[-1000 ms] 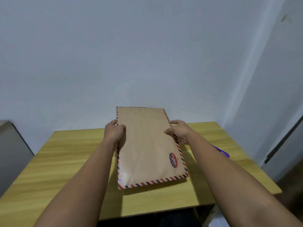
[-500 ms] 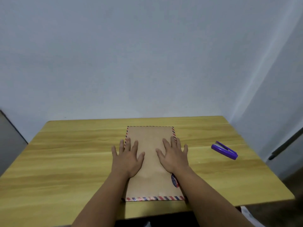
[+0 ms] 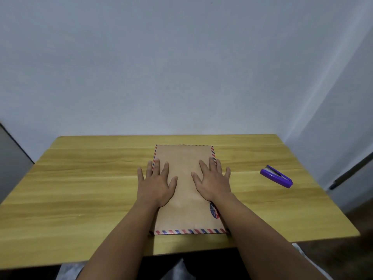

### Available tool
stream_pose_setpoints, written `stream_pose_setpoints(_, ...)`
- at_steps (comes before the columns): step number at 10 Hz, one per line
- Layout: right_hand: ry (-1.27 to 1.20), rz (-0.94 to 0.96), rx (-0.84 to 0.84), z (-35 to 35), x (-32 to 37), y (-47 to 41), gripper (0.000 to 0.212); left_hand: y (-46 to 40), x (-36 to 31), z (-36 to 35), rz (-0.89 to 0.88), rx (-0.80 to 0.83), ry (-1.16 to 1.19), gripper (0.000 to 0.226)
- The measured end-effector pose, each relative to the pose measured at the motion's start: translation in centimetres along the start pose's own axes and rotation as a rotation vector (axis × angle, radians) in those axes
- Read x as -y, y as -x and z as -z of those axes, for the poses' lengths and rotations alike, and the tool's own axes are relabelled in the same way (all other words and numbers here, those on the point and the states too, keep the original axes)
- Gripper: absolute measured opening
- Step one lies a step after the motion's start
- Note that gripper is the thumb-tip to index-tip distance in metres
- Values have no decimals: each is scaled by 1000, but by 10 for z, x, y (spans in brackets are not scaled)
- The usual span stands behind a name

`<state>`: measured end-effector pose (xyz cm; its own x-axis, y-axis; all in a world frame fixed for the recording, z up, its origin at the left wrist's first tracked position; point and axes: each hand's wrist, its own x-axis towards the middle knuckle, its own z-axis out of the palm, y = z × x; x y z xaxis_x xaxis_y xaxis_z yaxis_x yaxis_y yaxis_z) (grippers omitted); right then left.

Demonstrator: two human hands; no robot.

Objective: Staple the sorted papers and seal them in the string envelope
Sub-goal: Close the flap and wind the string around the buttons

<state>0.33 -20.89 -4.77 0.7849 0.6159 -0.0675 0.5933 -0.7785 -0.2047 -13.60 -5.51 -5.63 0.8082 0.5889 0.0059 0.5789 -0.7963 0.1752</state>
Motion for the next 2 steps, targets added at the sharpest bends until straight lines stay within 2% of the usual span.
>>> stream_pose_setpoints(1, -21, 2, 50, 4, 0, -3, 74, -3, -2, 5, 37, 61, 7, 74)
stream_pose_setpoints(2, -120, 20, -6, 10, 4, -1, 71, 0, -13, 18, 65, 2, 59, 71)
